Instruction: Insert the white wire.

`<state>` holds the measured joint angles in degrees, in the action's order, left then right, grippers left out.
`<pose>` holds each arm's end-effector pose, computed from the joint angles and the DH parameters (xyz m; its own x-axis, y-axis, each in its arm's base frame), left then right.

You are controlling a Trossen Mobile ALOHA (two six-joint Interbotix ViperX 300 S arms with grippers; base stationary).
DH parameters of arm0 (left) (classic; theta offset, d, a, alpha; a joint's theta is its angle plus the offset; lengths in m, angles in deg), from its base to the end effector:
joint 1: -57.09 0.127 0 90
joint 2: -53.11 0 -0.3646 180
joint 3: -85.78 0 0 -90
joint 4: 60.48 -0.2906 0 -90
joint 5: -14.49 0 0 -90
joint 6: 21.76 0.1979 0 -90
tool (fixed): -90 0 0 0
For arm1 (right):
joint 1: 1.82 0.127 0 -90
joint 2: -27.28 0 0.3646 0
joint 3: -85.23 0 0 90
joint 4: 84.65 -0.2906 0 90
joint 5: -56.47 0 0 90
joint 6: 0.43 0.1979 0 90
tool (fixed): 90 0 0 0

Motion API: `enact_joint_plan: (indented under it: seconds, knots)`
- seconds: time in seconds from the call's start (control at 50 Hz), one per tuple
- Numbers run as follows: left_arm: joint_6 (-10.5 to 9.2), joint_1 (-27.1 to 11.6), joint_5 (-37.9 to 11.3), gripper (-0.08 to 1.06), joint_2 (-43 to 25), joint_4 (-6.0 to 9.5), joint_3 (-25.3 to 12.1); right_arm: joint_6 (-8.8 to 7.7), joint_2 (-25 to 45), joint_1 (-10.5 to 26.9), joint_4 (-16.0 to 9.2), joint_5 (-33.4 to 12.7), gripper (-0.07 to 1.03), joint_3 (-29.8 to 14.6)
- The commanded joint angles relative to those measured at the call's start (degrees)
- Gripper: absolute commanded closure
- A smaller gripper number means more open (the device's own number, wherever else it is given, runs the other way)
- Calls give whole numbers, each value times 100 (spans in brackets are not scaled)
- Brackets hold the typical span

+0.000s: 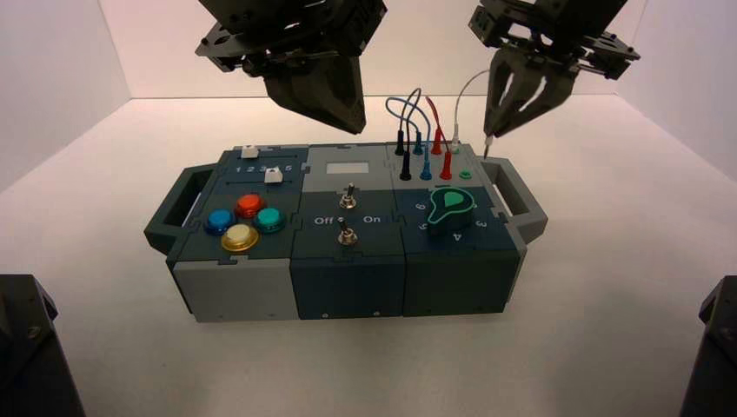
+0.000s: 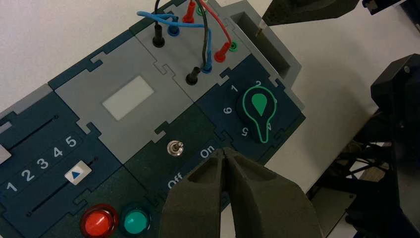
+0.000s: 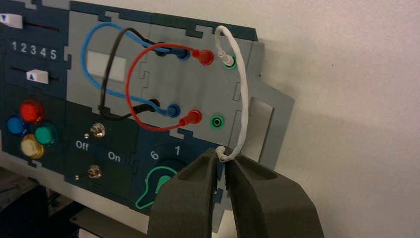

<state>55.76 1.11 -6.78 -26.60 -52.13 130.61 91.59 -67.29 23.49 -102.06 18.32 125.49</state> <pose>0.1513 -0.2428 0.1579 0.2720 -0.4970 -0.8240 0.6321 0.7379 -0.2365 0.2242 0.1465 0.1354 0.1875 0.2931 -0.9375 -0.2165 0.9433 0.2516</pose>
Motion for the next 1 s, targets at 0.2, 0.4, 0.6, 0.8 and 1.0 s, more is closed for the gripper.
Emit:
enact_joint_plan:
  seconds: [0.2,0.4,0.6,0.8,1.0]
  knots:
    - [9,-18,9,101,35,-9,-141,26,255,62,-79,185,99,-255]
    - [9,-9,0,101,35,-9,-141,26,431,141,-123,272,99,-290]
    - [18,-9,-9,101,35,-18,-132,18,527,185,-149,281,99,-360]
    - [18,-9,-9,101,44,-18,-97,18,545,185,-149,281,99,-352]
    - [44,-9,-9,101,53,-26,-88,18,606,185,-149,334,99,-308]
